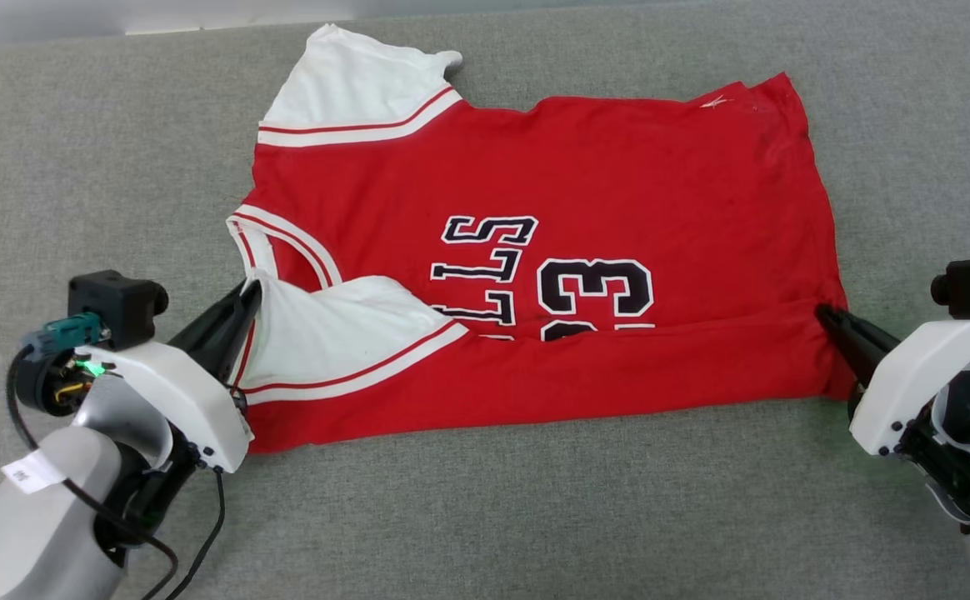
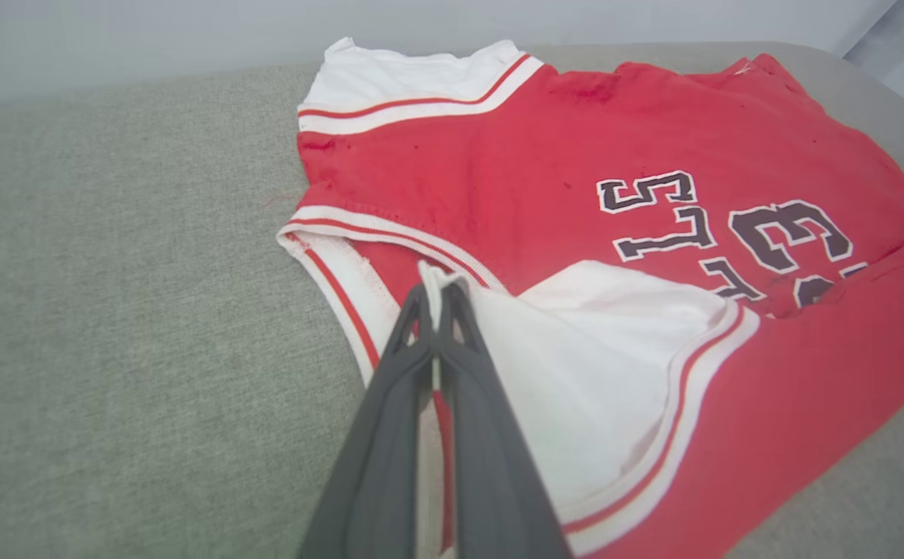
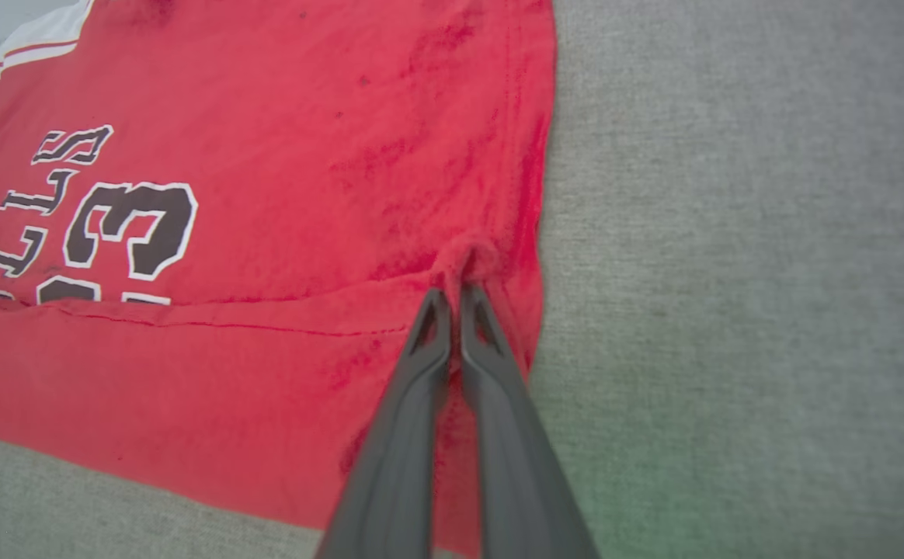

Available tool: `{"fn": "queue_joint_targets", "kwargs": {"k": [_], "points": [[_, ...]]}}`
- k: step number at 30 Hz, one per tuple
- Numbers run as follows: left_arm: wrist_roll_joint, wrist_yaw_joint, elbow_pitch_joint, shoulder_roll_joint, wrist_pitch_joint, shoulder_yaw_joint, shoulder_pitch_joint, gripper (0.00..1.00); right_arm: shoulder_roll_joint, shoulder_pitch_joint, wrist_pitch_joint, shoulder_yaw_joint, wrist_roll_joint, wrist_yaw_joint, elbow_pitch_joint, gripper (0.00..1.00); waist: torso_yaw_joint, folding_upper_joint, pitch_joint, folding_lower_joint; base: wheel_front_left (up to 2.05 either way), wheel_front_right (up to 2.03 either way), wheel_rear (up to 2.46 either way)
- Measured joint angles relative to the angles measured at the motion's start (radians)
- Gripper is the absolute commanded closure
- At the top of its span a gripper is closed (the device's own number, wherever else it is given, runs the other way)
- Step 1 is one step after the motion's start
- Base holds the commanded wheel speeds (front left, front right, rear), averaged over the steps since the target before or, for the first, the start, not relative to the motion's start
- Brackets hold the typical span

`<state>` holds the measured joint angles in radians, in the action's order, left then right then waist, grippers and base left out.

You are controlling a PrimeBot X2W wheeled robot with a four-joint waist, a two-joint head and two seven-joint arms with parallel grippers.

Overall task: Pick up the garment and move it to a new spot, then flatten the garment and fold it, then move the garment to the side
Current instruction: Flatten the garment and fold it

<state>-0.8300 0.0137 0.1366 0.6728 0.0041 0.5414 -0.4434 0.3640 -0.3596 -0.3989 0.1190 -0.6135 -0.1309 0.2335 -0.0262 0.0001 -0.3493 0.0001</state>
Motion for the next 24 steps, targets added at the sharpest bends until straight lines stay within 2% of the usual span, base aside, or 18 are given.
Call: {"fn": "queue_joint_targets", "kwargs": {"k": [3,4,5,6,7,14,17,19,24], "points": [[0.007,0.0,0.049,-0.021,0.0,0.012,-0.007,1.0,-0.001,-0.009,0.011,0.015,0.018,0.0,0.028,1.0,0.001,0.0,0.002,0.0,0.0,0.0,0.0],[0.006,-0.002,0.062,-0.03,-0.001,0.015,-0.009,0.8,-0.002,-0.012,0.013,0.019,0.024,0.0,0.035,1.0,0.001,0.0,0.003,0.0,0.0,0.0,0.0],[0.011,-0.006,0.076,-0.036,-0.007,0.022,-0.011,0.0,-0.004,-0.014,0.018,0.02,0.026,0.0,0.045,0.76,0.002,0.0,0.005,0.0,0.0,0.0,0.0],[0.02,-0.009,0.091,-0.042,-0.013,0.026,-0.012,0.0,-0.005,-0.016,0.022,0.023,0.032,0.0,0.053,0.04,0.002,0.0,0.007,0.0,0.0,0.0,0.0],[0.027,-0.014,0.106,-0.049,-0.02,0.03,-0.012,0.0,-0.005,-0.019,0.024,0.029,0.038,0.0,0.06,0.0,0.002,0.0,0.01,0.0,0.0,0.0,0.0],[0.016,-0.048,0.163,-0.084,-0.06,0.022,0.008,0.0,0.015,-0.021,0.029,0.092,0.124,0.0,0.066,0.0,0.003,0.0,0.056,0.0,0.0,0.0,0.0],[0.008,-0.069,0.161,-0.078,-0.056,0.023,0.056,0.0,0.02,-0.003,0.02,0.091,0.174,0.0,0.053,0.0,0.001,0.0,0.087,-0.0001,0.0,0.0,0.0],[0.007,-0.097,0.146,-0.069,-0.047,0.023,0.086,0.0,0.016,0.02,-0.001,0.079,0.205,0.0,0.04,0.0,0.001,0.0,0.107,-0.0001,0.0,0.0,0.0],[-0.028,-0.2,0.027,-0.056,0.01,0.018,0.201,0.0,-0.036,0.109,-0.08,-0.027,0.297,0.0,-0.025,0.0,0.002,0.0,0.154,-0.0002,0.0,0.0,0.0]]}}
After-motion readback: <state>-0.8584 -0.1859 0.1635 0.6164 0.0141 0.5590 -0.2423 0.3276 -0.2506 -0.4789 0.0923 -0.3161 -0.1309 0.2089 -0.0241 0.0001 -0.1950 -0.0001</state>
